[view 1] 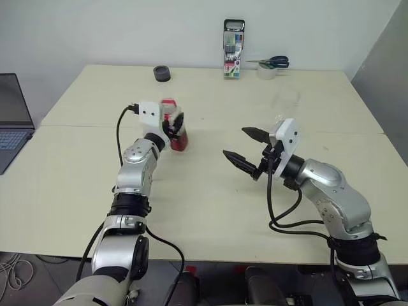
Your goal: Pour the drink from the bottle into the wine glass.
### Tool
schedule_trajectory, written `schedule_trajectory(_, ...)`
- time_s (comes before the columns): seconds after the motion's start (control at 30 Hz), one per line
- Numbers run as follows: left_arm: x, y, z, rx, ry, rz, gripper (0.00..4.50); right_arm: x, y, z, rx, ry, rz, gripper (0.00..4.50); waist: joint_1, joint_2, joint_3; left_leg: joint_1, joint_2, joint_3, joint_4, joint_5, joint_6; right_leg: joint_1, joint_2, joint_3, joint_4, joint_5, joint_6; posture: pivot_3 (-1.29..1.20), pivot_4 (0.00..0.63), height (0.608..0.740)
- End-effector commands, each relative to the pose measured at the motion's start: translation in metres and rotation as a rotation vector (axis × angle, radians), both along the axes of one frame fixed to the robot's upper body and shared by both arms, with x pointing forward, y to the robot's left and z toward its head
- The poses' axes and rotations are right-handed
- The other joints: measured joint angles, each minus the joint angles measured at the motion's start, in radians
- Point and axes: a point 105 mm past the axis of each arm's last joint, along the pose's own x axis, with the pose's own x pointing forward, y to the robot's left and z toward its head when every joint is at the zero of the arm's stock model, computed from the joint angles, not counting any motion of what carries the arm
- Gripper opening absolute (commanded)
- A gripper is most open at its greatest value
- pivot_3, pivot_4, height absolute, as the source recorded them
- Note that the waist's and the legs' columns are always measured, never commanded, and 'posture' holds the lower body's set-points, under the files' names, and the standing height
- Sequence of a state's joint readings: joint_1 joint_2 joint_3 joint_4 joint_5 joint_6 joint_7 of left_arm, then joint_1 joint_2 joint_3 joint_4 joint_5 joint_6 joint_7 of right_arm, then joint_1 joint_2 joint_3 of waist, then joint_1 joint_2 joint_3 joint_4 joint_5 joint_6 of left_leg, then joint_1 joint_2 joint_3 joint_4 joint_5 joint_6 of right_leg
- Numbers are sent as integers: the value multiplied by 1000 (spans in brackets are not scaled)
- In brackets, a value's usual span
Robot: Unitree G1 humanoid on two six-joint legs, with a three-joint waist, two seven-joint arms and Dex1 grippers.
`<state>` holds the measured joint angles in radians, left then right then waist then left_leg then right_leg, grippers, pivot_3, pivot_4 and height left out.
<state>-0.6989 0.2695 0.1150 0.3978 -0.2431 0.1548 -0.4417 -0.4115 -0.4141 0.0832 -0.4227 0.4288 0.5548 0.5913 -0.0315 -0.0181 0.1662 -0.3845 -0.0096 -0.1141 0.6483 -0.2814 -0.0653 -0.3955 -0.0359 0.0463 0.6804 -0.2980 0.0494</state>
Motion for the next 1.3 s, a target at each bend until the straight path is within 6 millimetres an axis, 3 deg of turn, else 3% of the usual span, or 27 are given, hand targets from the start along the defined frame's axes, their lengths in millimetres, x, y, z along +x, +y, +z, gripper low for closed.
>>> schedule_trajectory(0.03, -20, -26, 32, -24, -120, -200, 1815, -13, -7, 15, -9, -45, 25, 4500, 0, 0, 0, 0, 0, 0, 1, 0, 0, 0, 0, 0, 0, 0, 0, 0, 150, 740)
schedule_trajectory(0.37, -45, -72, 20, 81, -116, -546, 1815, -28, -22, 22, -62, -5, -9, 4500, -1, 0, 0, 0, -4, 0, 1, -1, 1, 1, 1, -1, 0, 0, 0, 0, 150, 740)
schedule_trajectory(0.57, -64, -101, 9, 168, -104, -801, 1815, -31, -7, 34, -22, 6, -22, 4500, -3, 0, 0, 0, -5, 0, 1, -1, 2, 1, 1, -1, 0, 0, 0, 0, 150, 740)
schedule_trajectory(0.73, -65, -109, 14, 175, -97, -898, 1814, -18, 5, 45, 8, -12, -58, 4500, -3, 0, 0, 0, -4, -1, 1, -2, 4, 1, 2, -1, 0, 0, 0, 0, 150, 740)
schedule_trajectory(0.97, -69, -113, 14, 206, -86, -973, 1814, -10, 21, 43, 31, -6, -50, 4500, -4, 0, 0, 0, -5, -1, 0, -1, 3, 1, 1, -1, 0, 0, 0, 0, 150, 740)
schedule_trajectory(1.3, -71, -115, 13, 219, -84, -983, 1814, -2, 22, 42, 40, -17, -69, 4500, -9, 0, 0, 0, -6, -2, 1, -1, 3, 1, 1, -1, 1, 0, 0, 0, 150, 740)
